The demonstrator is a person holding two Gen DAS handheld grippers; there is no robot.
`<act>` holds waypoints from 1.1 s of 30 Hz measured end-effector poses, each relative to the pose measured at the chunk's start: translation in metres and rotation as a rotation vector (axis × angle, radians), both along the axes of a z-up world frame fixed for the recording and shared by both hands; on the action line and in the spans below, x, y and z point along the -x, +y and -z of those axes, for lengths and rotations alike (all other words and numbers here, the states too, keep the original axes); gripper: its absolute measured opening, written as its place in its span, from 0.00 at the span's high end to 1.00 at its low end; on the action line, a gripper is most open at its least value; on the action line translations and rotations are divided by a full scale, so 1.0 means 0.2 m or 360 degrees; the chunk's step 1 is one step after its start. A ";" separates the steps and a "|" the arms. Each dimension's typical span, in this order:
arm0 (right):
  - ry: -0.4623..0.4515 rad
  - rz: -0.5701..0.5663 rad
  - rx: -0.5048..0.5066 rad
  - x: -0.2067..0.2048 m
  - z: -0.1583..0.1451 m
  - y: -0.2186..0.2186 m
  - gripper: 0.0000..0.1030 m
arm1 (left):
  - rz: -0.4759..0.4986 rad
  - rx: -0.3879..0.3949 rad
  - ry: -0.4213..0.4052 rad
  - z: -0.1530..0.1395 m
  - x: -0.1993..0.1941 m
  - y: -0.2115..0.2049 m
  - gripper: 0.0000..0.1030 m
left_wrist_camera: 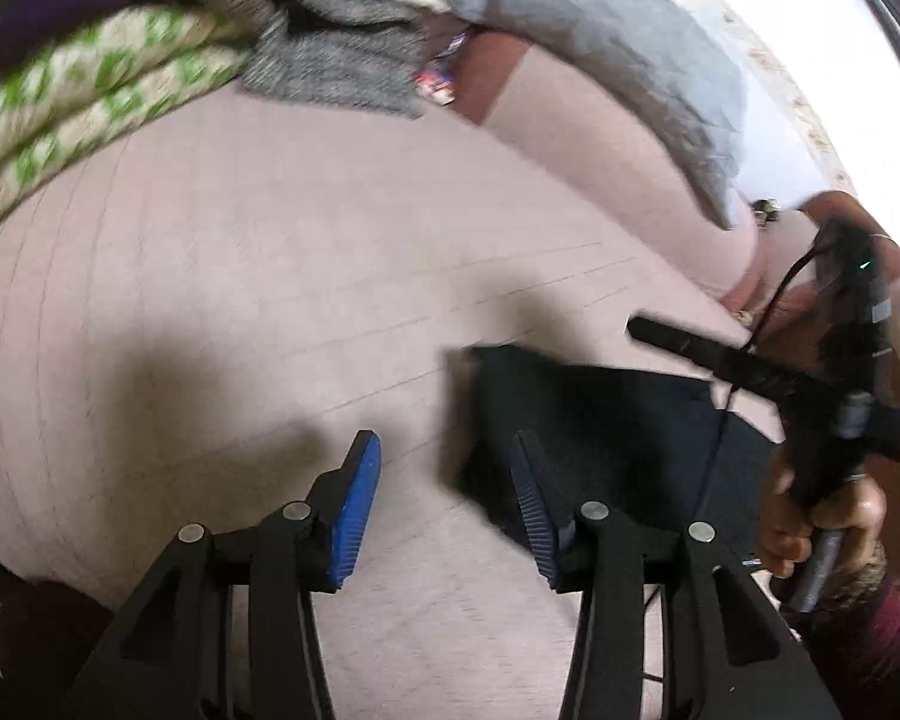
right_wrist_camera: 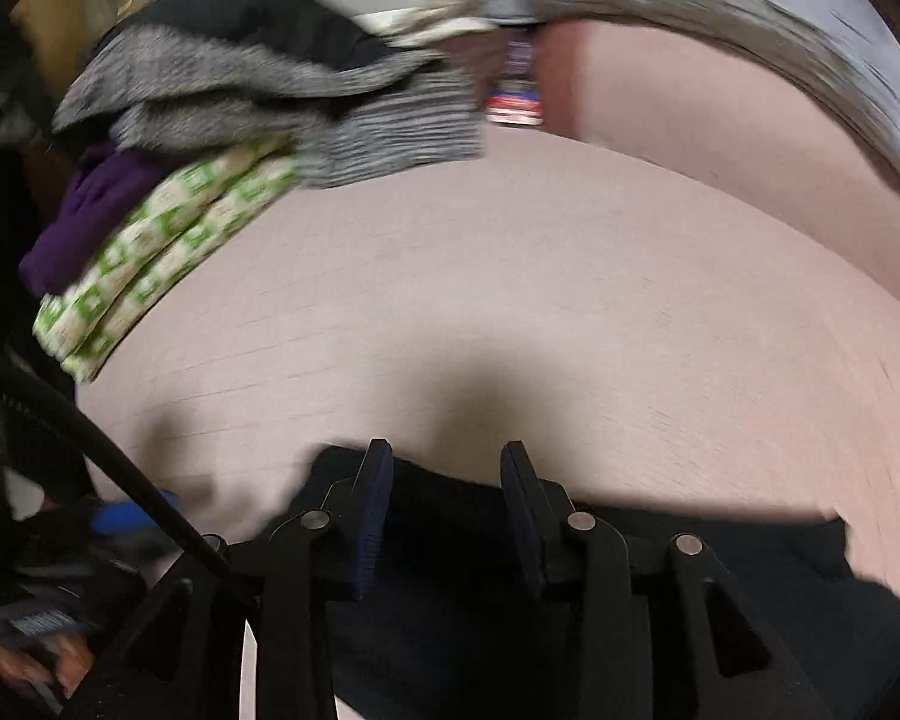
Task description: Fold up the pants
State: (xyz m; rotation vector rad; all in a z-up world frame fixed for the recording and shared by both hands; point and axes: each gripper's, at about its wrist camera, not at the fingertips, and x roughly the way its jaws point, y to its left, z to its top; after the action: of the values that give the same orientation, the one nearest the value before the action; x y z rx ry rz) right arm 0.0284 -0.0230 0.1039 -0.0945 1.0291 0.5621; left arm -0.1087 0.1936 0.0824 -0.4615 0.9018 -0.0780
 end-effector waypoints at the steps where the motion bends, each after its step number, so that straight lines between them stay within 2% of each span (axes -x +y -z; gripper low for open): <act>1: 0.0018 0.0062 0.0008 -0.02 0.02 -0.08 0.60 | 0.0057 -0.0001 -0.0032 -0.03 -0.02 -0.06 0.51; 5: 0.0016 0.0387 0.0089 -0.15 0.07 -0.50 0.60 | 0.0269 -0.0060 -0.0051 -0.07 -0.13 -0.32 0.49; 8: -0.0004 0.0511 0.0173 -0.22 0.07 -0.74 0.59 | 0.0450 -0.0103 -0.0041 -0.04 -0.18 -0.55 0.49; 12: 0.0040 0.0489 0.0195 -0.30 0.09 -0.89 0.37 | 0.0684 -0.0088 -0.0025 0.07 -0.28 -0.83 0.49; 14: 0.0058 0.0433 0.0212 -0.33 0.12 -0.91 0.37 | 0.0769 -0.0075 0.0022 0.16 -0.33 -0.96 0.49; 17: 0.0099 0.0315 0.0319 -0.34 0.22 -0.83 0.38 | 0.0811 -0.0096 0.0109 0.27 -0.34 -1.05 0.49; 18: 0.0106 0.0282 0.0352 -0.34 0.25 -0.82 0.50 | 0.0813 -0.0096 0.0130 0.30 -0.36 -1.06 0.49; 19: 0.0108 0.0244 0.0391 -0.34 0.28 -0.81 0.62 | 0.0804 -0.0110 0.0097 0.30 -0.35 -1.07 0.47; 20: 0.0124 0.0216 0.0386 -0.34 0.30 -0.79 0.80 | 0.0810 -0.0111 0.0075 0.30 -0.35 -1.07 0.43; 21: 0.0121 0.0216 0.0365 -0.33 0.29 -0.79 0.86 | 0.0822 -0.0101 0.0068 0.31 -0.34 -1.07 0.42; 22: 0.0111 0.0219 0.0370 -0.32 0.28 -0.78 0.89 | 0.0822 -0.0091 0.0056 0.31 -0.34 -1.07 0.42; 28: 0.0093 0.0271 0.0399 -0.36 0.26 -0.76 0.92 | 0.0829 -0.0059 0.0010 0.33 -0.30 -1.03 0.42; 30: 0.0095 0.0290 0.0417 -0.41 0.28 -0.75 1.00 | 0.0830 -0.0073 -0.0001 0.34 -0.30 -1.04 0.42; 33: 0.0065 0.0378 0.0457 -0.49 0.29 -0.70 1.00 | 0.0833 -0.0092 -0.0013 0.33 -0.27 -1.04 0.41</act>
State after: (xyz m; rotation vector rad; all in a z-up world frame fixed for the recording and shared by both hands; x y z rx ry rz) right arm 0.1256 -0.1637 0.0453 -0.2119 1.1378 0.1992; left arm -0.0539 -0.0146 0.0166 -0.1618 0.9963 -0.5295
